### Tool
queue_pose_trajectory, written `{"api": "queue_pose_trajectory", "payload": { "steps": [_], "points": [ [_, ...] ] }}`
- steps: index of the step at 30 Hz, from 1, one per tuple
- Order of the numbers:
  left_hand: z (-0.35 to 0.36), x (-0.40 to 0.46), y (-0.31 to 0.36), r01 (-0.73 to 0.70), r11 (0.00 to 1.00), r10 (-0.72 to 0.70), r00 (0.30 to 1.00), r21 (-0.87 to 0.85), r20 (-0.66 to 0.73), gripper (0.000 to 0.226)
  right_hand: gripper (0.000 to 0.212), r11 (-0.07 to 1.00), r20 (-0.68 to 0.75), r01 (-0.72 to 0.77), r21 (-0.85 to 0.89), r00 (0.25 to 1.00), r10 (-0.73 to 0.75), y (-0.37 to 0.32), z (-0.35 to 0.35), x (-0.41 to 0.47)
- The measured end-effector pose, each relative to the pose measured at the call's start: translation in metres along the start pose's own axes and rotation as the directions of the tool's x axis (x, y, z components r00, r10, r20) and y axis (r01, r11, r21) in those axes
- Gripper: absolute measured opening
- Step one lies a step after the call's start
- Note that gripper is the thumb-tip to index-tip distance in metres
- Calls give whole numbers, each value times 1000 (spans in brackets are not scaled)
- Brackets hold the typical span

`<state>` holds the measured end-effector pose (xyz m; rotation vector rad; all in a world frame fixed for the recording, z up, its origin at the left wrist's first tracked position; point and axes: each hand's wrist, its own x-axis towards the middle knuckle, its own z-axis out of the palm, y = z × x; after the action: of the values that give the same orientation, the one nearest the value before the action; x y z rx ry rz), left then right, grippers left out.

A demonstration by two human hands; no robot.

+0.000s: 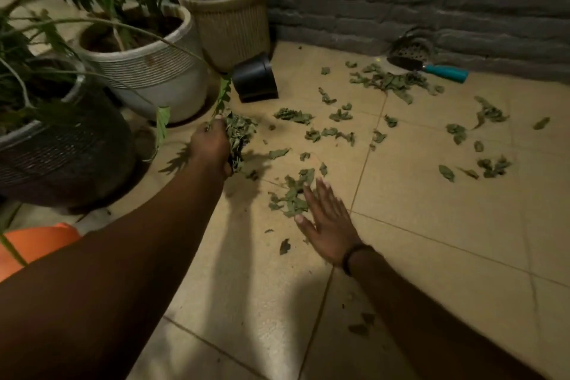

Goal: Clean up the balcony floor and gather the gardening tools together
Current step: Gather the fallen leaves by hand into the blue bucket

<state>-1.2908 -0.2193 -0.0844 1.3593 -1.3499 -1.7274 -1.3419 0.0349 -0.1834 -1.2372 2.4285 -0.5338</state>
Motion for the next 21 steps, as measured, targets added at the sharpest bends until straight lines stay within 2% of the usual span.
{"api": "queue_pose_trajectory", "payload": {
  "steps": [2,3,5,7,8,9,10,12,14,16,17,18,19,21],
  "points": [
    [1,-3,-4,6,1000,-5,1000,19,-14,48,68,990,1,140,23,990,-140,0,-26,1],
    [2,-6,-5,10,1000,-9,1000,12,-9,50,66,967,40,255,-11,966,-255,3,-33,-9],
    [2,-3,-13,22,999,-22,1000,49,3,60,65,825,207,545,-150,833,-513,14,-35,-47],
    [-3,15,-28,13,997,-15,999,82,30,71,65,568,371,778,-269,628,-684,32,-16,-86],
    [-7,20,-34,6,996,-9,999,89,33,72,64,464,414,831,-307,556,-721,40,-8,-97],
    [-13,24,-40,12,995,-14,1000,95,26,70,62,424,436,841,-336,537,-722,45,1,-99],
    [-18,21,-42,14,996,-15,1000,93,7,67,60,453,443,821,-347,569,-692,45,5,-92],
    [-26,11,-42,15,996,-13,1000,90,-27,60,58,612,400,724,-320,688,-605,39,2,-56],
    [-29,4,-36,1,996,4,999,94,-47,54,57,765,276,521,-379,853,-444,32,-9,-12],
    [-29,2,-26,-30,997,34,998,75,-52,44,60,828,105,316,-463,947,-303,27,-23,22],
    [-31,5,-21,-42,997,46,997,67,-59,40,61,844,48,272,-462,958,-283,18,-23,30],
    [-35,8,-19,-43,997,47,997,64,-63,39,61,854,42,292,-431,952,-304,4,-18,29],
    [-42,12,-17,-37,997,42,997,64,-70,42,60,844,81,374,-384,924,-373,-16,-6,25],
    [-59,20,-19,-13,997,20,995,72,-101,50,59,755,218,591,-283,806,-550,-60,26,3]
  ]
}}
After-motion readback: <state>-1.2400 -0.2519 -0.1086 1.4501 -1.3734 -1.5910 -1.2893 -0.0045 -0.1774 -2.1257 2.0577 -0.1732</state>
